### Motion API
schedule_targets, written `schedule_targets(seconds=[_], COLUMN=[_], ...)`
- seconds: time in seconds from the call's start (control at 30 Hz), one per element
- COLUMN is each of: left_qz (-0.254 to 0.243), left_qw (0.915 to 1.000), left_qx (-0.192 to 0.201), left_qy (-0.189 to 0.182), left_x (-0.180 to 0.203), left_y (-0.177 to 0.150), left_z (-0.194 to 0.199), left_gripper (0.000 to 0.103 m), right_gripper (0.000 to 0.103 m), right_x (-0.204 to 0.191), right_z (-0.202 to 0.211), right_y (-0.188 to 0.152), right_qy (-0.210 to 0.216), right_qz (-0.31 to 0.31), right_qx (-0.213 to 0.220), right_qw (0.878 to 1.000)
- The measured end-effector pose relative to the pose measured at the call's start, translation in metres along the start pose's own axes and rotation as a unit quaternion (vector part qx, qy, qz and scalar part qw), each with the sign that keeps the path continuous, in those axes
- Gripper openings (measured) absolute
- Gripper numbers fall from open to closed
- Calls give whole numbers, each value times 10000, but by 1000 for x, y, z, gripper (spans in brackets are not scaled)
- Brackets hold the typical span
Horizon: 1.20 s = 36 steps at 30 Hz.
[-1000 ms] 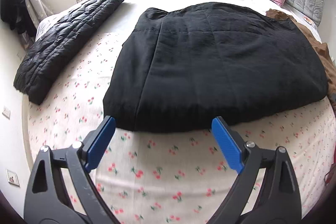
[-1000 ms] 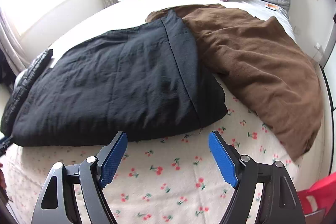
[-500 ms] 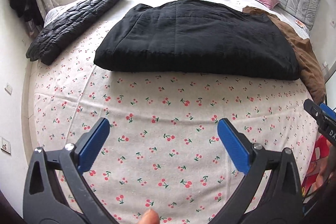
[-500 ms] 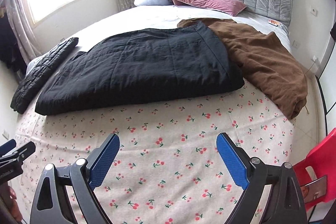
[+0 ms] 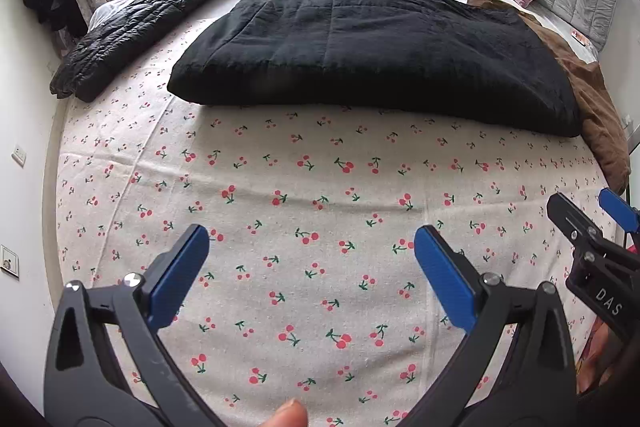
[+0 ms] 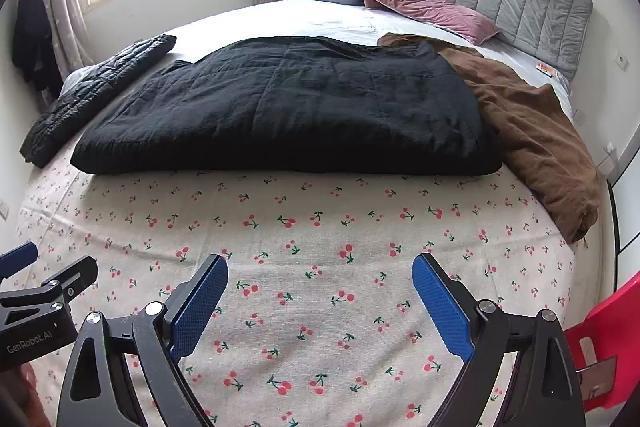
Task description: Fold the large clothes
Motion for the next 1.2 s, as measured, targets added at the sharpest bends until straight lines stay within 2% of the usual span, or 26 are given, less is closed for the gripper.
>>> schedule_targets(seconds=[1.2], left_qz=[-68], left_qw=[9999], left_qx=[88], left_qy=[-37], left_x=[4], left_y=[1], left_z=[4], left_gripper=[102], right_gripper=[95], right_x=[-3], right_z=[-8], right_y=[-7], right_qy=[-11], right_qz=[-8], right_qx=[-124], right_qw=[9999])
Point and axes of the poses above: each gripper's, at about its wrist camera, not at the fingertips, and z roughly against the way its jaws point, x to its right, y to its top, the point moved 10 cm from there along -z, roughly the way its jaws point, and after that the axes turned 14 degrees about -z, right-handed, at the moved point
